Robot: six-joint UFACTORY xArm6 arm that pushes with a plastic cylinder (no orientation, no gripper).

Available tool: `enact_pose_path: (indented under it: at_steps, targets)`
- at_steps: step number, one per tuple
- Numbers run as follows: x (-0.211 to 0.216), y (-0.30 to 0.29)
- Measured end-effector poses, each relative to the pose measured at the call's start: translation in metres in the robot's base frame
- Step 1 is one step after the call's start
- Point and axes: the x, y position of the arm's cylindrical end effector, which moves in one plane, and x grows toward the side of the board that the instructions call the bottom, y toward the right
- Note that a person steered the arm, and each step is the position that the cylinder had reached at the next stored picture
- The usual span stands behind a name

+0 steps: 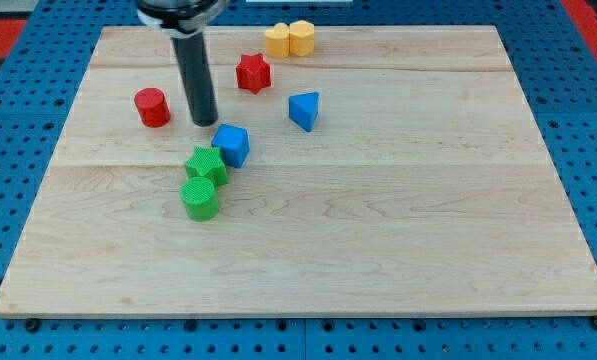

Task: Push the blue cube right and down a bit

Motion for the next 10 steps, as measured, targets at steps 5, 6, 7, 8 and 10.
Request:
enact_pose_path:
  at_steps: [5, 6, 7, 8, 10]
  targets:
    - [0.027, 0.032]
    - [0.031, 0.052]
    - [0.050, 0.051]
    - [0.067, 0.054]
    - [0.095, 0.071]
